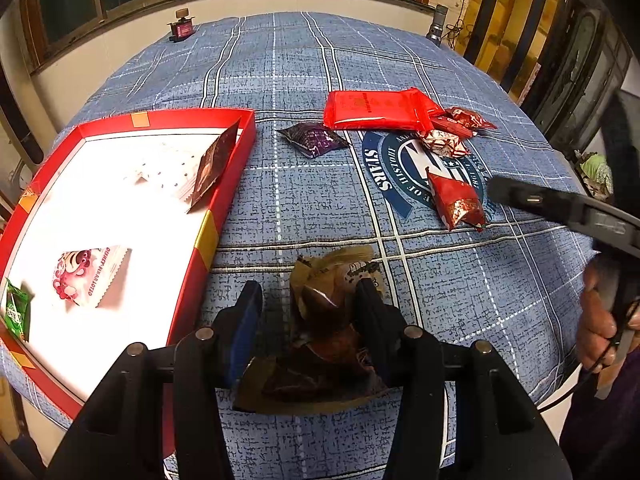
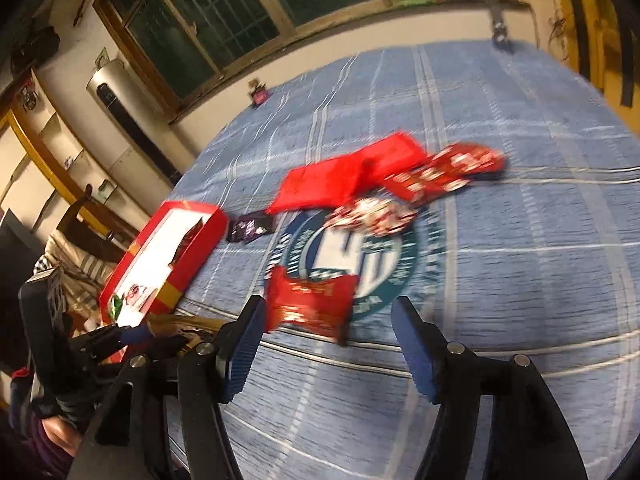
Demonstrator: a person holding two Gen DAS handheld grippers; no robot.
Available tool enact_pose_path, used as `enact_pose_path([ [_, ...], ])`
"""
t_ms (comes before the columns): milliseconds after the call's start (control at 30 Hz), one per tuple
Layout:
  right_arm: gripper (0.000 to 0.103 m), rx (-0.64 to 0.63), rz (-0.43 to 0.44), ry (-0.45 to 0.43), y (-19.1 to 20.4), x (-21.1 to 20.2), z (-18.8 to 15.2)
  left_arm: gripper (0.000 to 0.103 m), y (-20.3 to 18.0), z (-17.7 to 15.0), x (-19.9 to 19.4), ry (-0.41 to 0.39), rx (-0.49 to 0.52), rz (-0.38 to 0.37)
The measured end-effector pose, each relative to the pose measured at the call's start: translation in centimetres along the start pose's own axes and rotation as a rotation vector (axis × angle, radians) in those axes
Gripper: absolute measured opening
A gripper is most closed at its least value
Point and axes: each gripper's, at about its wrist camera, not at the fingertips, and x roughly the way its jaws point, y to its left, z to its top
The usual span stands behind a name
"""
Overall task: Organize snacks
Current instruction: 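Grasp a red snack packet with the right tool while the left tool holds the gold-brown snack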
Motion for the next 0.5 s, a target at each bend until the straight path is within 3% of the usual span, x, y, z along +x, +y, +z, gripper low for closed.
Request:
enact_pose_path([
  [100, 0.068, 0.0, -0.064, 0.044, 1.2, 2.5, 0.2, 0.048, -0.2, 0.0, 0.0, -0.004, 0.005, 0.007],
  [200, 0.067, -0.011, -0.145, 0.034, 2.3, 3.9, 0.0, 0.048, -0.3, 0.0, 0.0, -0.008, 0.012, 0.012],
  [267, 0.052, -0.045, -0.186, 0.031, 2.9, 4.3, -0.1, 0.048, -0.3, 0.0, 0.0, -0.008, 0.017, 0.014],
  [500, 0.046, -0.082, -0.176, -0.005, 2.2, 3.5, -1.1, 0.047, -0.1, -0.2, 0.0, -0.02, -0.003, -0.008],
])
